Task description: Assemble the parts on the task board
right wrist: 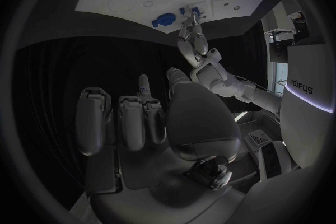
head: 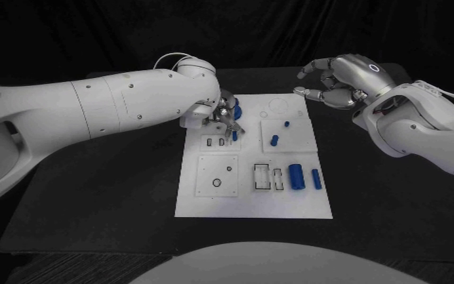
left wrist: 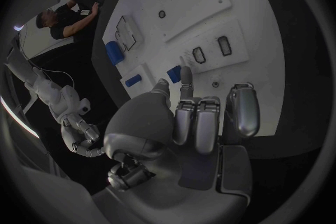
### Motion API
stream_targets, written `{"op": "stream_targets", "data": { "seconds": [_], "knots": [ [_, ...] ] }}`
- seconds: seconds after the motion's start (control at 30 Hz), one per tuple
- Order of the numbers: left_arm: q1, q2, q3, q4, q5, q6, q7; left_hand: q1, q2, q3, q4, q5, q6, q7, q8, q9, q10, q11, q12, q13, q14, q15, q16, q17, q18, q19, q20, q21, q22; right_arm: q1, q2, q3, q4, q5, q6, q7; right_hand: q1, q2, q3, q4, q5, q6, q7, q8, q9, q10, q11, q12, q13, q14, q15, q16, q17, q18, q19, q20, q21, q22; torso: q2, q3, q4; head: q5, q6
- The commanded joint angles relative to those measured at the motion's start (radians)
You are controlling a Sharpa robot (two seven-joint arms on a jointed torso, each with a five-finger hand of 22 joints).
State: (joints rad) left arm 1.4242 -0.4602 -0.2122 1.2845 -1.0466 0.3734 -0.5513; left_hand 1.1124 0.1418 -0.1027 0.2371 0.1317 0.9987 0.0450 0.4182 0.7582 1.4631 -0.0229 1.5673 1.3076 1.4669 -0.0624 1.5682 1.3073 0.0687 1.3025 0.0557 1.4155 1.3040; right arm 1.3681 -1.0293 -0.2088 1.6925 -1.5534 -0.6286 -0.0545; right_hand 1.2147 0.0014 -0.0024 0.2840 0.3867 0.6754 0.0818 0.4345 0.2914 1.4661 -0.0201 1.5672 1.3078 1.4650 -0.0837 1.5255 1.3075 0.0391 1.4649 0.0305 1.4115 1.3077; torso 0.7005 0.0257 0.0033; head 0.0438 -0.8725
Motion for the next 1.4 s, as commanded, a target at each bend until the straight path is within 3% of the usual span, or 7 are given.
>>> {"op": "stream_targets", "data": {
  "seconds": [0.03,0.7,1.13,1.2,1.3,1.4],
  "knots": [
    [-0.003,0.003,0.001,-0.003,0.0,0.011,0.02,0.011,-0.002,0.007,-0.002,0.007,0.006,0.0,-0.011,-0.002,0.108,0.008,0.004,0.263,0.104,0.007,0.003,0.263,0.005,-0.006,0.0,-0.006,-0.002,-0.002,0.001,0.001,0.001,-0.001,0.006,-0.017,0.008,0.003,0.004,0.003,0.005,0.006,-0.001,0.004,-0.002,0.105,0.007,0.004,0.263,0.089,0.008,-0.006,0.19,0.0,0.04,0.004,-0.005,0.212,-0.001,0.0003,-0.0009,-0.002,0.0],
    [-0.011,0.006,0.001,-0.005,0.0,0.032,0.021,0.039,-0.006,0.034,-0.036,0.028,0.03,-0.004,-0.043,-0.002,0.108,0.006,0.004,0.263,0.104,0.006,0.003,0.263,0.005,-0.004,0.001,-0.01,0.002,-0.002,0.007,0.001,-0.005,-0.001,0.01,-0.017,0.014,0.004,0.005,0.001,0.013,0.009,0.0,0.005,-0.004,0.105,0.007,0.004,0.263,0.089,0.008,-0.007,0.188,0.001,0.038,0.004,-0.008,0.211,-0.002,-0.0003,0.0002,-0.002,0.0],
    [-0.014,0.006,0.001,-0.006,0.0,0.037,0.028,0.092,-0.023,0.091,-0.098,0.103,0.051,-0.014,-0.083,0.012,0.108,-0.003,0.004,0.263,0.104,-0.001,0.003,0.263,0.006,-0.004,-0.005,-0.019,0.005,-0.002,0.013,0.001,-0.013,0.002,0.016,-0.017,0.026,0.004,0.006,-0.001,0.025,0.017,0.0,0.006,-0.006,0.105,0.007,0.004,0.263,0.088,0.008,-0.012,0.182,0.002,0.035,0.005,-0.016,0.208,-0.003,0.0,-0.0002,-0.002,0.0],
    [-0.014,0.006,0.001,-0.006,0.0,0.036,0.029,0.106,-0.027,0.113,-0.116,0.128,0.054,-0.016,-0.093,0.016,0.108,-0.005,0.004,0.263,0.104,-0.003,0.003,0.263,0.006,-0.003,-0.007,-0.02,0.006,-0.002,0.013,0.001,-0.013,0.002,0.017,-0.018,0.029,0.004,0.007,-0.001,0.03,0.018,0.0,0.006,-0.007,0.105,0.007,0.004,0.263,0.088,0.008,-0.012,0.181,0.002,0.035,0.005,-0.016,0.208,-0.003,-0.0001,-0.0004,-0.002,0.0],
    [-0.014,0.005,0.001,-0.007,0.0,0.032,0.033,0.116,-0.031,0.135,-0.131,0.134,0.055,-0.017,-0.101,0.02,0.108,-0.006,0.004,0.263,0.104,-0.004,0.003,0.263,0.006,-0.003,-0.008,-0.022,0.007,-0.002,0.013,0.001,-0.014,0.002,0.019,-0.019,0.035,0.004,0.009,-0.002,0.037,0.019,0.001,0.006,-0.009,0.105,0.008,0.004,0.263,0.087,0.008,-0.012,0.181,0.002,0.035,0.005,-0.017,0.208,-0.003,-0.0002,-0.0008,-0.003,0.0],
    [-0.014,0.002,0.001,-0.006,0.0,0.021,0.04,0.129,-0.04,0.171,-0.154,0.179,0.056,-0.016,-0.112,0.024,0.108,-0.006,0.004,0.263,0.104,-0.005,0.003,0.263,0.007,-0.003,-0.01,-0.025,0.008,-0.002,0.013,0.001,-0.014,0.002,0.022,-0.021,0.042,0.005,0.011,-0.003,0.045,0.021,0.001,0.006,-0.011,0.105,0.008,0.004,0.263,0.087,0.008,-0.013,0.18,0.003,0.035,0.005,-0.018,0.208,-0.004,0.0003,-0.0001,-0.003,0.0]
  ]
}}
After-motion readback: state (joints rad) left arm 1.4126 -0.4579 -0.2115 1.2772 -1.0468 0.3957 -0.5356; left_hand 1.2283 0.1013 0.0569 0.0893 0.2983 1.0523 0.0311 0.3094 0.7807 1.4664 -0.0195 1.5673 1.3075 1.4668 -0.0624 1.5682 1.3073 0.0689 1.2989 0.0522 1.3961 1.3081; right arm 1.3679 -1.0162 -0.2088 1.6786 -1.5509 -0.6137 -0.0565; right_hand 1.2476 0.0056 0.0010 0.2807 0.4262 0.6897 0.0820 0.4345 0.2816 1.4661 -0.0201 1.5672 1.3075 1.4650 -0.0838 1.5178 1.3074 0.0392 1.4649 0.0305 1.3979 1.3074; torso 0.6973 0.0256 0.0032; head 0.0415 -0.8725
